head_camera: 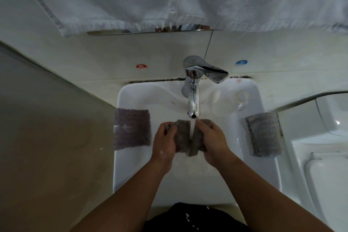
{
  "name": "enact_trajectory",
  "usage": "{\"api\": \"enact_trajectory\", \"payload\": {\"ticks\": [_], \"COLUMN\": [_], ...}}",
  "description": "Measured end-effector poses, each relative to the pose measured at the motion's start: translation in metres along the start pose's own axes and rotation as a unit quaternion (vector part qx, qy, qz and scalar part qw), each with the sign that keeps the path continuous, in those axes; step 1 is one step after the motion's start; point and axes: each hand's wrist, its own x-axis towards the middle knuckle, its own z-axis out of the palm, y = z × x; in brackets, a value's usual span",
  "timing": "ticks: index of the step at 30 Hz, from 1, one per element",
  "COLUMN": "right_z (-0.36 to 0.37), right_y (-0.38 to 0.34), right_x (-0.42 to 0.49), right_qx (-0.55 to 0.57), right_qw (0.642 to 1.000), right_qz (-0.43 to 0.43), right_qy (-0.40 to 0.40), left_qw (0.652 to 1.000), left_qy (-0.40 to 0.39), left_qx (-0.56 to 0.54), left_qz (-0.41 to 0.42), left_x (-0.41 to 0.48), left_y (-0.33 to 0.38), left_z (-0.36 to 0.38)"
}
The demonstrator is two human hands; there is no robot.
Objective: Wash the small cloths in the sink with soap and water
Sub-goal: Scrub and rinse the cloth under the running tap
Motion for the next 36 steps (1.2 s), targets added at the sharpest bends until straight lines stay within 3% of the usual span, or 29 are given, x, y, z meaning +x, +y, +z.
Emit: {"api": "enact_trajectory", "payload": {"ticks": [3, 6, 8, 10, 13, 16, 19, 21, 25, 30, 34, 36], "right_z": [0.008, 0.014, 0.015, 0.013, 0.011, 0.011, 0.014, 0.014, 0.011, 0.017, 0.02, 0.022], "right_y": [0.005, 0.007, 0.011, 0.013, 0.012, 0.017, 0.023, 0.027, 0.027, 0.02, 0.016, 0.016], "right_x": [-0.009, -0.014, -0.01, -0.01, -0.007, -0.001, -0.002, -0.004, -0.006, 0.001, 0.002, -0.001], "right_qx": [-0.072, -0.165, -0.178, -0.195, -0.296, -0.177, 0.018, 0.045, -0.198, -0.326, -0.331, -0.273], "right_qw": [0.994, 0.976, 0.972, 0.971, 0.937, 0.966, 0.994, 0.993, 0.959, 0.908, 0.912, 0.935], "right_qz": [-0.071, -0.14, -0.147, -0.137, -0.186, -0.184, -0.104, -0.095, -0.202, -0.258, -0.239, -0.221], "right_qy": [-0.044, 0.02, 0.038, -0.009, -0.017, 0.035, -0.028, -0.053, 0.001, 0.056, 0.048, 0.038], "left_qw": [0.999, 0.998, 0.996, 0.997, 0.993, 0.983, 0.989, 0.99, 0.983, 0.978, 0.964, 0.976], "left_qy": [-0.017, -0.004, -0.001, -0.006, -0.021, -0.014, -0.051, -0.046, -0.001, -0.006, 0.007, -0.037], "left_qx": [0.036, 0.043, 0.055, 0.047, 0.057, 0.128, 0.099, 0.101, 0.139, 0.153, 0.244, 0.202], "left_qz": [0.023, 0.048, 0.063, 0.065, 0.097, 0.128, 0.099, 0.089, 0.123, 0.139, 0.107, 0.065], "left_x": [-0.005, -0.008, -0.01, -0.01, -0.009, -0.006, -0.008, -0.009, -0.008, -0.009, 0.008, 0.005], "left_y": [0.0, 0.0, 0.002, 0.002, -0.001, -0.01, -0.017, -0.017, -0.014, -0.014, -0.027, -0.014], "left_z": [0.01, 0.02, 0.024, 0.024, 0.02, 0.017, 0.019, 0.021, 0.022, 0.026, 0.023, 0.023]}}
